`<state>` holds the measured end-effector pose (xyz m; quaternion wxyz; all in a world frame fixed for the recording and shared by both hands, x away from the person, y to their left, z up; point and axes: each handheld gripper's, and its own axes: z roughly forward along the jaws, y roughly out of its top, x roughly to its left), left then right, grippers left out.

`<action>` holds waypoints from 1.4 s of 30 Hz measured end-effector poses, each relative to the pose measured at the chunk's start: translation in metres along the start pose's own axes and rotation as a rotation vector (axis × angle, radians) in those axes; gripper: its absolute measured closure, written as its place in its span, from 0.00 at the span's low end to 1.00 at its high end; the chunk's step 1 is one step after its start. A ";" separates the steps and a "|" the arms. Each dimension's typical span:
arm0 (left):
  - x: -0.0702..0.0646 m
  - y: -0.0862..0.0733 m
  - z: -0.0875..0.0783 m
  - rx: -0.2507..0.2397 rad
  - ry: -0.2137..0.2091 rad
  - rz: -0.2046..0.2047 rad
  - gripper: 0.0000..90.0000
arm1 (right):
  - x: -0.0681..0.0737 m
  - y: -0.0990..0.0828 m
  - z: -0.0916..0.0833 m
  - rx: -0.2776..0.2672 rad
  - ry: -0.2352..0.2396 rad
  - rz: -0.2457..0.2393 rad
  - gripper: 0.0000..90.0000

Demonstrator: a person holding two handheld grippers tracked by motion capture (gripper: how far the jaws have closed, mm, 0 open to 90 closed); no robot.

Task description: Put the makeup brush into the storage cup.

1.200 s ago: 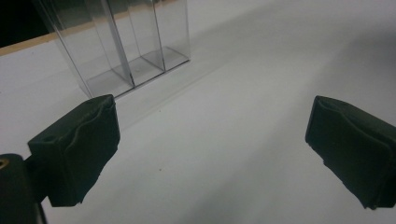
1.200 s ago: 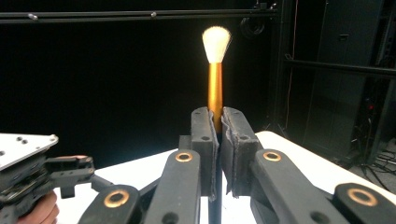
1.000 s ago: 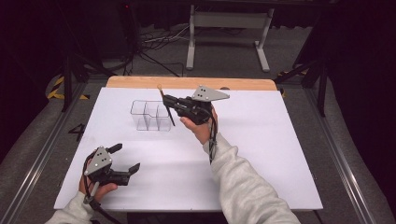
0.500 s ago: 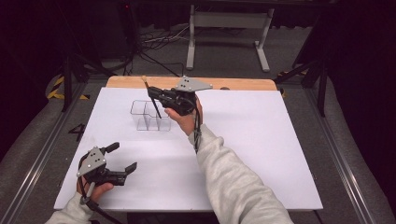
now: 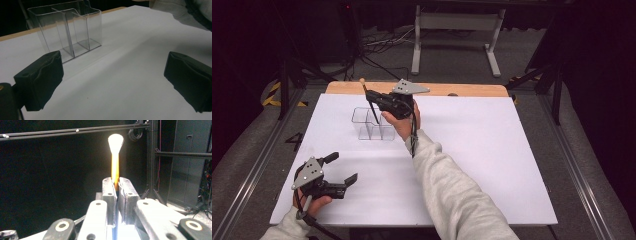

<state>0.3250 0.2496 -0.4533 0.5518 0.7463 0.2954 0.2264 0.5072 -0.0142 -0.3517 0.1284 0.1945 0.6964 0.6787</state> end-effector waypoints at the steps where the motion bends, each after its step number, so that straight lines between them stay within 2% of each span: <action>1: 0.000 0.000 0.000 -0.002 -0.001 0.000 0.03 | -0.001 -0.001 0.001 0.002 -0.005 0.001 0.94; 5: -0.001 0.000 0.001 0.006 -0.008 0.002 0.04 | -0.005 -0.008 0.007 0.007 -0.011 0.016 0.94; 9: -0.002 0.000 0.002 0.007 -0.015 0.009 0.04 | -0.007 -0.012 0.013 0.023 -0.024 0.000 0.94; 18: -0.002 0.000 0.001 0.006 -0.023 0.002 0.04 | -0.014 -0.021 0.023 0.028 -0.035 0.022 0.94; 28: -0.002 -0.001 0.001 0.010 -0.026 0.004 0.04 | -0.017 -0.029 0.021 0.036 -0.052 0.040 0.94; 37: -0.003 -0.001 0.002 0.013 -0.027 0.006 0.04 | -0.017 -0.037 0.018 0.063 -0.073 0.032 0.94; 39: -0.003 -0.001 0.002 0.011 -0.027 0.006 0.04 | -0.017 -0.039 0.018 0.069 -0.078 0.030 0.93; 42: -0.002 -0.001 0.002 0.015 -0.026 0.006 0.04 | -0.016 -0.038 0.013 0.068 -0.089 0.019 0.86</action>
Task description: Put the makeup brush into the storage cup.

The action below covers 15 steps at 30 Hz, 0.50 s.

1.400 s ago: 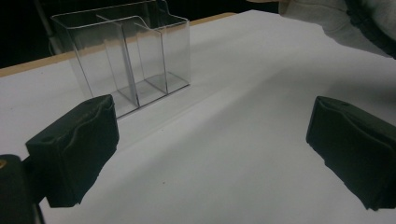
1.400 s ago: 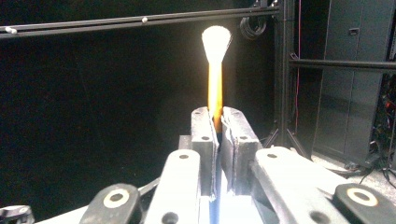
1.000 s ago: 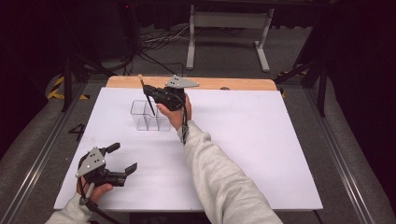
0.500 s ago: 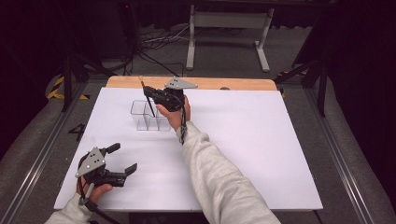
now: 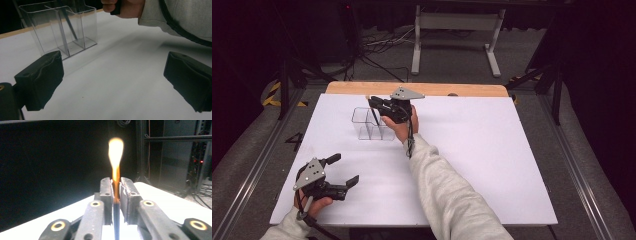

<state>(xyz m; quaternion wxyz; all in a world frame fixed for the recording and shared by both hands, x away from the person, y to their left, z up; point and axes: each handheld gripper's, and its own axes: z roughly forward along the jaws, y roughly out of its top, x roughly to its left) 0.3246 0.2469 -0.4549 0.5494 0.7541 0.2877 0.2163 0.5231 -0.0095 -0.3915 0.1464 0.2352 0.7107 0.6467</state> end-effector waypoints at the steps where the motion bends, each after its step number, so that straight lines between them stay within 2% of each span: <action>1: 0.000 0.000 0.000 0.000 -0.002 0.001 0.04 | 0.000 0.001 -0.002 0.001 -0.002 -0.007 0.85; 9: -0.001 0.000 0.002 0.012 -0.004 0.005 0.04 | -0.002 0.009 -0.027 -0.020 -0.033 -0.033 0.79; 15: -0.002 0.000 0.002 0.011 0.003 0.003 0.04 | -0.003 0.020 -0.050 -0.032 -0.064 -0.075 0.75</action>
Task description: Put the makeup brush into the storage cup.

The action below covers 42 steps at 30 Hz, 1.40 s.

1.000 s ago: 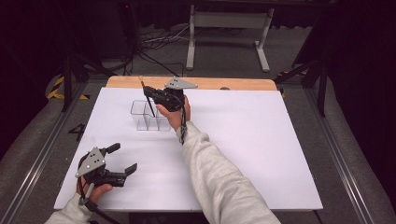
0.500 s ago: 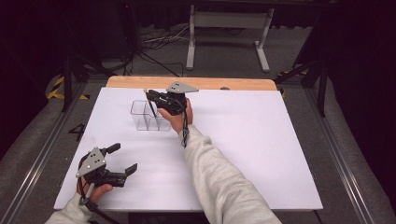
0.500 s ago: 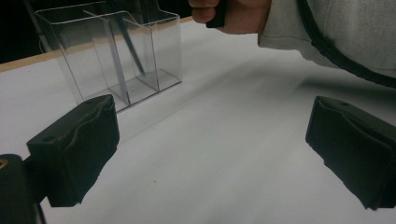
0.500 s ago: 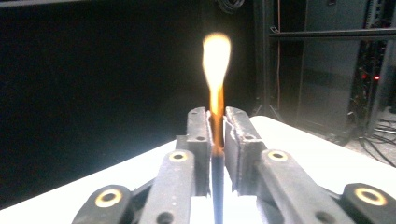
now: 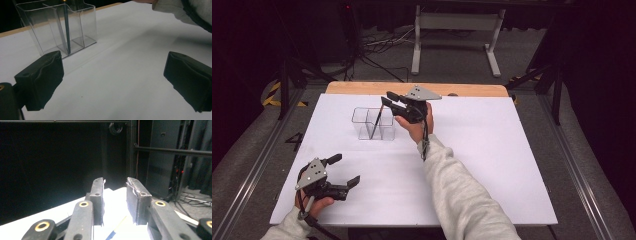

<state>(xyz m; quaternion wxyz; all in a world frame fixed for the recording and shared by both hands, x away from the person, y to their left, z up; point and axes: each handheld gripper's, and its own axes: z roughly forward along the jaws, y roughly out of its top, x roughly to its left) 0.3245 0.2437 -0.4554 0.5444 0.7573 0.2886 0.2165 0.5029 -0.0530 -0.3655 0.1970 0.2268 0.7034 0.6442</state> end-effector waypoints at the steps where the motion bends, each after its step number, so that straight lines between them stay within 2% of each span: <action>1: 0.000 0.000 0.000 0.001 0.001 0.001 0.04 | 0.000 0.002 -0.004 -0.005 -0.002 -0.007 0.75; 5: 0.000 0.000 -0.001 0.005 0.002 0.003 0.04 | 0.001 0.009 -0.018 -0.005 -0.020 -0.048 0.72; 20: -0.003 0.002 -0.002 -0.002 0.008 0.012 0.04 | 0.002 0.022 -0.056 0.005 -0.084 -0.135 0.61; 24: -0.005 0.004 -0.002 -0.003 0.013 0.030 0.04 | 0.001 0.025 -0.066 0.013 -0.103 -0.152 0.59; 31: -0.010 0.011 -0.003 -0.016 0.020 0.053 0.04 | -0.003 0.029 -0.085 0.018 -0.137 -0.175 0.48; 35: -0.011 0.014 -0.004 -0.020 0.025 0.064 0.04 | -0.006 0.029 -0.098 0.024 -0.176 -0.179 0.41; 38: -0.013 0.017 -0.004 -0.020 0.027 0.070 0.04 | -0.007 0.030 -0.102 0.026 -0.184 -0.183 0.39; 42: -0.016 0.018 -0.003 -0.024 0.026 0.075 0.04 | -0.008 0.029 -0.111 0.030 -0.216 -0.191 0.32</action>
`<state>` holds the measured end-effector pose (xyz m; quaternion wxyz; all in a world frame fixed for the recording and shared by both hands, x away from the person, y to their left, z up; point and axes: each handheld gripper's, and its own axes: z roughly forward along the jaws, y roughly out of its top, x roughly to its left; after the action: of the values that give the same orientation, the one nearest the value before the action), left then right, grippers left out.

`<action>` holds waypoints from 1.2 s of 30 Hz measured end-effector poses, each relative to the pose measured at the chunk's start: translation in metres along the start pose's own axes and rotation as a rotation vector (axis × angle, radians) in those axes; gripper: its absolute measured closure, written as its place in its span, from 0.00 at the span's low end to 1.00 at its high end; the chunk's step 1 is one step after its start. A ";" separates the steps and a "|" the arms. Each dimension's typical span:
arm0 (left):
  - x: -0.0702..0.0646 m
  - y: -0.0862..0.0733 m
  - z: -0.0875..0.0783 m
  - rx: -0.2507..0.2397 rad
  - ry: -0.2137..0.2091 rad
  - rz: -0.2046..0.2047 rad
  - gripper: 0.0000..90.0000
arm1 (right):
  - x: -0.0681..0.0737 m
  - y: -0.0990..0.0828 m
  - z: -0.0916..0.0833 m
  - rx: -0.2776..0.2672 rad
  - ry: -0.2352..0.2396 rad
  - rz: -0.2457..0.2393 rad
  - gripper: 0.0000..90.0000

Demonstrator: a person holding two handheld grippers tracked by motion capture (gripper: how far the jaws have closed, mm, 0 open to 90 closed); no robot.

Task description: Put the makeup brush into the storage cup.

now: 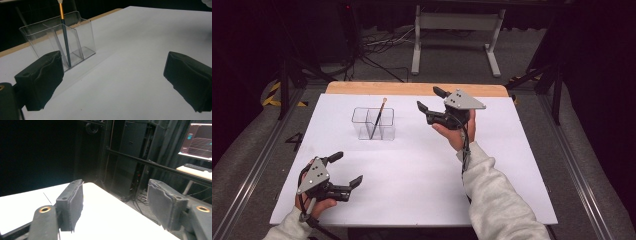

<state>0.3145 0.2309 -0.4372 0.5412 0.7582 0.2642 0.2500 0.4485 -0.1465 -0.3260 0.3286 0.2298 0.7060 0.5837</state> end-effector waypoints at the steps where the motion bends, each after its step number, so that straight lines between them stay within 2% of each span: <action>1: 0.000 0.000 0.000 0.001 -0.001 0.001 0.04 | -0.001 0.000 -0.001 0.006 -0.007 -0.003 0.30; 13: -0.001 -0.001 0.002 0.008 -0.001 0.002 0.04 | -0.007 -0.007 -0.018 0.037 -0.041 -0.009 0.21; 19: -0.002 -0.001 0.001 0.006 0.000 0.006 0.04 | -0.013 -0.009 -0.031 0.051 -0.067 -0.021 0.16; 36: -0.002 -0.003 0.002 0.011 -0.001 0.003 0.04 | -0.024 -0.016 -0.060 0.070 -0.129 -0.036 0.13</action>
<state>0.3139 0.2287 -0.4404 0.5367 0.7617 0.2641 0.2490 0.4212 -0.2073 -0.3311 0.3758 0.2656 0.7072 0.5368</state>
